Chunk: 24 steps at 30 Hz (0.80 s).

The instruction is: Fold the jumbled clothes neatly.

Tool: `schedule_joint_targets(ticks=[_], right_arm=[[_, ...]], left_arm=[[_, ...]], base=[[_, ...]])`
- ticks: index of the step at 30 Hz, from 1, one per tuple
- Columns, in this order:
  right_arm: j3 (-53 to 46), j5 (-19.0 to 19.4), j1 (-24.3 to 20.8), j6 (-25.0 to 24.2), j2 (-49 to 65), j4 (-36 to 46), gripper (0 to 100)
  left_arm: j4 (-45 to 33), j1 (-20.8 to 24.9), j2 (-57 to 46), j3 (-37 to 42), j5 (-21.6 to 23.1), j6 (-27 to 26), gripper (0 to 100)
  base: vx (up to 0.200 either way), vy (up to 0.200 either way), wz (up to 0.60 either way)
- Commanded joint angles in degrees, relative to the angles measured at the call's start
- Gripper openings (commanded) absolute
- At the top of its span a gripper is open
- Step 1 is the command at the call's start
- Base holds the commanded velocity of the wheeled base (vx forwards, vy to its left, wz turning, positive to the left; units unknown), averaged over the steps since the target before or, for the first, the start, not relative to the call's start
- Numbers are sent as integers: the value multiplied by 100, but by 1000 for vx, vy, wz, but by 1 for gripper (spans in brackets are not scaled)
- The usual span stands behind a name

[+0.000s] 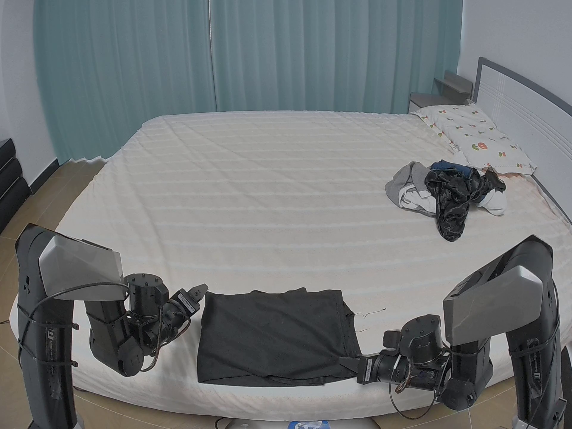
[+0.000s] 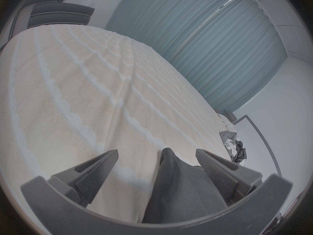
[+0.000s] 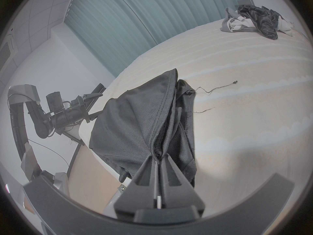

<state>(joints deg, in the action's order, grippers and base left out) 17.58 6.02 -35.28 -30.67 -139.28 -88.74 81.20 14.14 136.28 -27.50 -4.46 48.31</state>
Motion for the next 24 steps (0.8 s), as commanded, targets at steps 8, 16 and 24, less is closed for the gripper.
schedule_joint_targets(ticks=[8,16,24], right_arm=[[598,92,636,9,577,208,100],[2443,92,847,-9,147,1746,100],[3551,92,795,-9,-293,2589,100]], left_arm=[[1,1,4,-36,16,29,100],[1,-8,22,-18,24,47,100],[1,-8,30,-1,16,47,100]], base=[[0,0,0],[0,0,0],[0,0,0]])
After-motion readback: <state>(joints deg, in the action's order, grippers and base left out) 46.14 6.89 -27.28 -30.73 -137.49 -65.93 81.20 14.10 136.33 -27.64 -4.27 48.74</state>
